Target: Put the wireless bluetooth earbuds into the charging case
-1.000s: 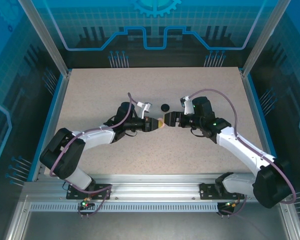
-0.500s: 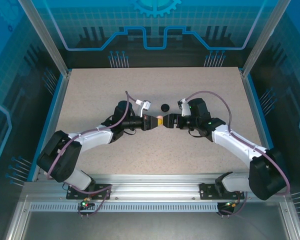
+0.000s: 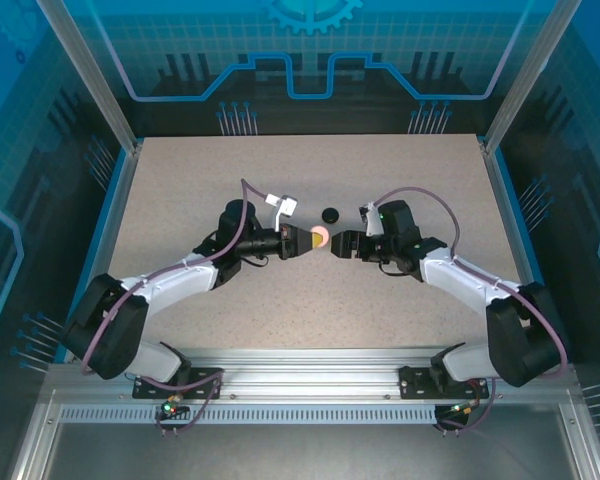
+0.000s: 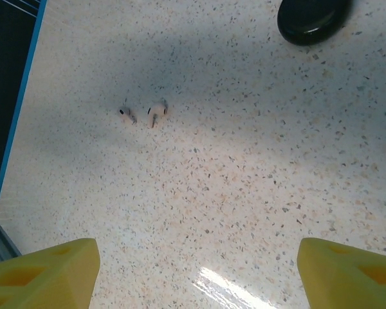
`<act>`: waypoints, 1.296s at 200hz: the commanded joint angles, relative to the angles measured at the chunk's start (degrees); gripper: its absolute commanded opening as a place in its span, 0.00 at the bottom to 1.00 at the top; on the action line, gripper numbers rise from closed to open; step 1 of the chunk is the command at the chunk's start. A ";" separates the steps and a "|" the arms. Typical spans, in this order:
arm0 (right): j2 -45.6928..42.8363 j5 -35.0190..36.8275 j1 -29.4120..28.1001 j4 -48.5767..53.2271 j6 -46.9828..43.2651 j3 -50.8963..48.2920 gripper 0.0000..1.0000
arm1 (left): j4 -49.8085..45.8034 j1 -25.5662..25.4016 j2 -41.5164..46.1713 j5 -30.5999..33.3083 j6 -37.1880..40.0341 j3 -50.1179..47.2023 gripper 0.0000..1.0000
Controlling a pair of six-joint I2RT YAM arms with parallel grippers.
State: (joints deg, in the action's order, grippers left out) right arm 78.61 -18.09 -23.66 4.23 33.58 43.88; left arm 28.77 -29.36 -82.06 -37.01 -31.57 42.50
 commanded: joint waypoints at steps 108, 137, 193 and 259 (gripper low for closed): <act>-12.23 -2.99 -0.21 1.81 6.48 2.21 0.83 | 0.93 -0.23 -0.94 -0.75 -0.14 0.70 0.00; -10.46 3.51 -0.67 3.46 24.26 4.12 0.91 | 1.00 -0.35 -1.39 2.58 0.78 0.67 0.00; -7.25 11.77 -6.08 -2.47 49.17 5.27 0.94 | 1.59 -3.43 -2.40 10.49 4.36 1.28 0.00; -2.93 15.36 -11.42 -4.44 57.79 9.00 0.86 | 5.40 -5.09 -2.31 18.67 5.57 0.83 0.00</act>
State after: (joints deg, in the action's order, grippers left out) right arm 74.32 -4.97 -33.56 2.81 86.43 50.06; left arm 30.15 -34.11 -84.07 -22.52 -27.90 42.52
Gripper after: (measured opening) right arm 0.875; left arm 0.218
